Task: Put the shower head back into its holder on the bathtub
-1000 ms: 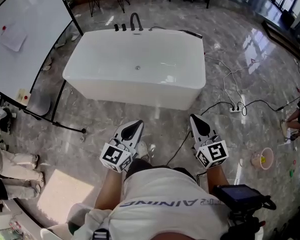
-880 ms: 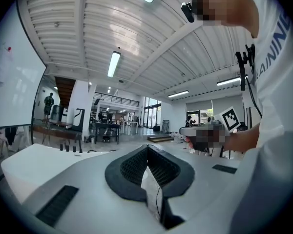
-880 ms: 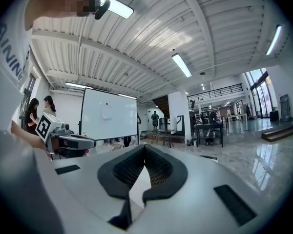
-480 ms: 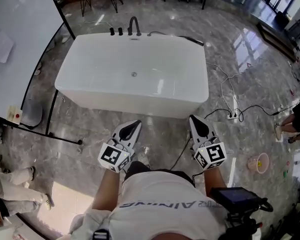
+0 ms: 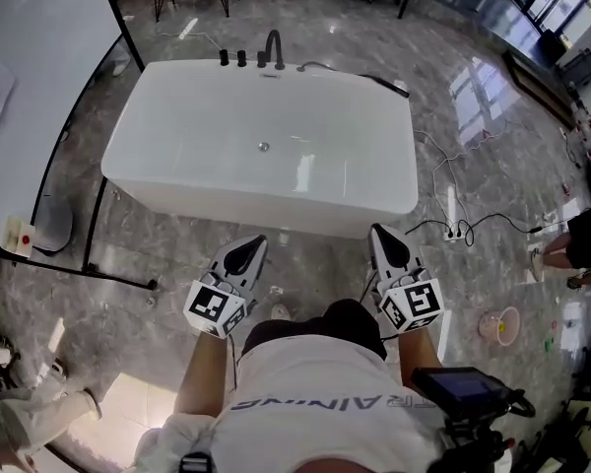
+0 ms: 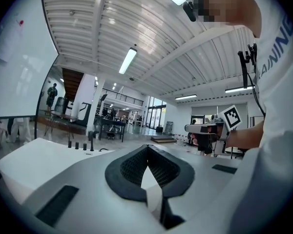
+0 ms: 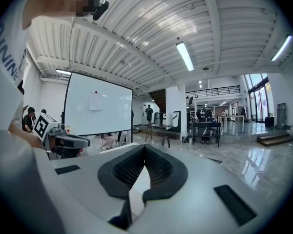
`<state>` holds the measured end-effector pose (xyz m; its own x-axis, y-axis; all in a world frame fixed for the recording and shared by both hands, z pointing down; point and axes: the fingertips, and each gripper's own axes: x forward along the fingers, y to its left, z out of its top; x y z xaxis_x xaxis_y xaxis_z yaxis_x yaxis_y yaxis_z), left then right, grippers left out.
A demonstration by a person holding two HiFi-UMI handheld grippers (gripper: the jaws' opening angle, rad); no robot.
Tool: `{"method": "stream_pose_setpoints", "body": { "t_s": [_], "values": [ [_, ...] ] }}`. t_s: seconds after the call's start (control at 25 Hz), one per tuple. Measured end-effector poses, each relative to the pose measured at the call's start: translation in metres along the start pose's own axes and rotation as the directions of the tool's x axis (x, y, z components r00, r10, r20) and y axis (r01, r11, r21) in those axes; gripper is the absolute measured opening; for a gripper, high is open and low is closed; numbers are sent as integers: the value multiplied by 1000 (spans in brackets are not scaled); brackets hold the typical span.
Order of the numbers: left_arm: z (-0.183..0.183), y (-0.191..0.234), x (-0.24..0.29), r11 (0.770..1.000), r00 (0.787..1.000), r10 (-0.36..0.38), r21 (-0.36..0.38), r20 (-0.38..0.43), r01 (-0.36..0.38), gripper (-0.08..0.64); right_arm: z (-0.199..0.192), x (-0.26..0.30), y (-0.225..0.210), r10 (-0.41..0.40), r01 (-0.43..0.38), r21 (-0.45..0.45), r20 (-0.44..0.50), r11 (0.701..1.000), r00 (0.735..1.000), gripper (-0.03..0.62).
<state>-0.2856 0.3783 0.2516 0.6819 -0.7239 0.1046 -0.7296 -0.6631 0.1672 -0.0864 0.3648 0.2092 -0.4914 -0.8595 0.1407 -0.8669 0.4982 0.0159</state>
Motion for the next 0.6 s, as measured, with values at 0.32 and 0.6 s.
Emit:
{"method": "stream_pose_setpoints", "body": {
  "t_s": [0.32, 0.6],
  "values": [
    [10, 26, 26, 1000, 1000, 3, 2, -4, -3, 15, 11, 41, -19, -15, 15, 7, 29, 1000, 999, 6],
    [24, 43, 91, 1000, 1000, 0, 27, -15, 1, 15, 10, 76, -79, -28, 26, 30, 49, 999, 998, 6]
  ]
}}
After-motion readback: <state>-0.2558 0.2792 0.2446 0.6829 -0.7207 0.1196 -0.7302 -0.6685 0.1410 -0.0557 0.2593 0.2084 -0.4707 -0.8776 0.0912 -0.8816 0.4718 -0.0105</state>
